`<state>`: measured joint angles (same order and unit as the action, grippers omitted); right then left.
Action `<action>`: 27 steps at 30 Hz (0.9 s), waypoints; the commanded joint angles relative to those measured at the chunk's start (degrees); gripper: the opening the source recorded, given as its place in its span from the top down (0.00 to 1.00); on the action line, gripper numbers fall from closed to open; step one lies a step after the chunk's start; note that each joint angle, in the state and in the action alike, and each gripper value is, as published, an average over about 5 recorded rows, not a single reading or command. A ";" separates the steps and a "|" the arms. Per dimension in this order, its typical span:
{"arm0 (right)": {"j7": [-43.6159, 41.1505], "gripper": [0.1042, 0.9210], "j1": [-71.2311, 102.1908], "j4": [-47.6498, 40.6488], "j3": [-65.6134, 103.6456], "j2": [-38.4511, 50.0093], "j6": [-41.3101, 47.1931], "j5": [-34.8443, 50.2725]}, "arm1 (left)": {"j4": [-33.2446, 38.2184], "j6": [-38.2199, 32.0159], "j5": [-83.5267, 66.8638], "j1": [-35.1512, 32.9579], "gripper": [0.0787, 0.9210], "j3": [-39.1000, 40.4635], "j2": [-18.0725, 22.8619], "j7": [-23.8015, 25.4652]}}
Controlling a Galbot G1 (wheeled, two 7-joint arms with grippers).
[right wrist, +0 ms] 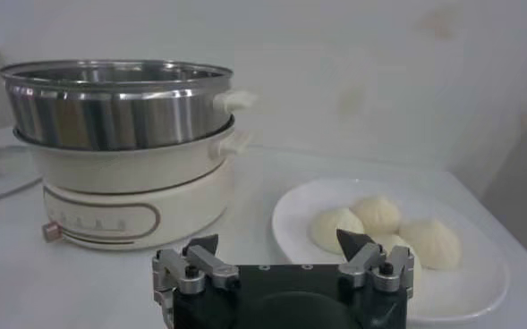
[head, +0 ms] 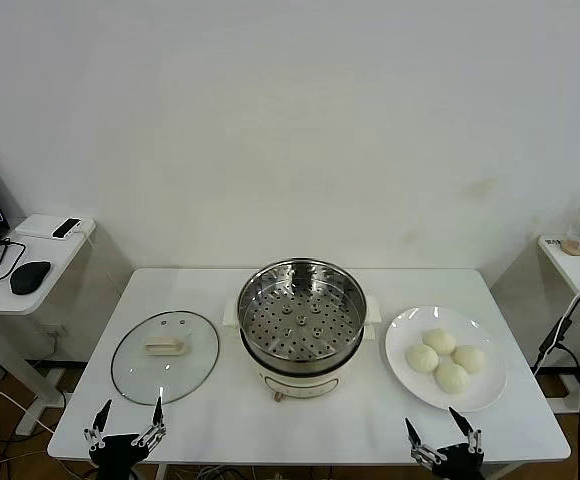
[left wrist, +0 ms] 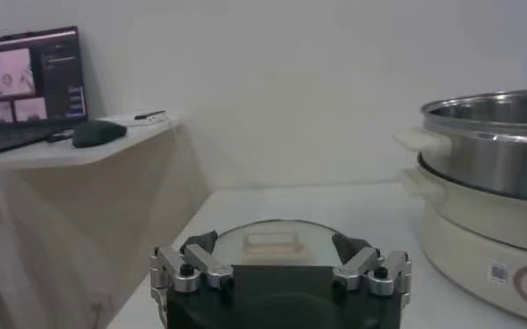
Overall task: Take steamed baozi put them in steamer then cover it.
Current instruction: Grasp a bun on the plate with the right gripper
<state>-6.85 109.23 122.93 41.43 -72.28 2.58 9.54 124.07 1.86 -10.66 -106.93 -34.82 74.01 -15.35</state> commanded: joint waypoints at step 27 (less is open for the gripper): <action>-31.79 0.12 -38.10 -23.09 -2.35 50.75 0.75 -22.80 | 0.68 3.57 8.48 3.54 0.12 -1.21 0.50 3.47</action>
<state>-31.59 80.10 106.37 42.38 -33.57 4.27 -9.53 124.61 5.12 -2.98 -103.66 -36.01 74.59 -12.18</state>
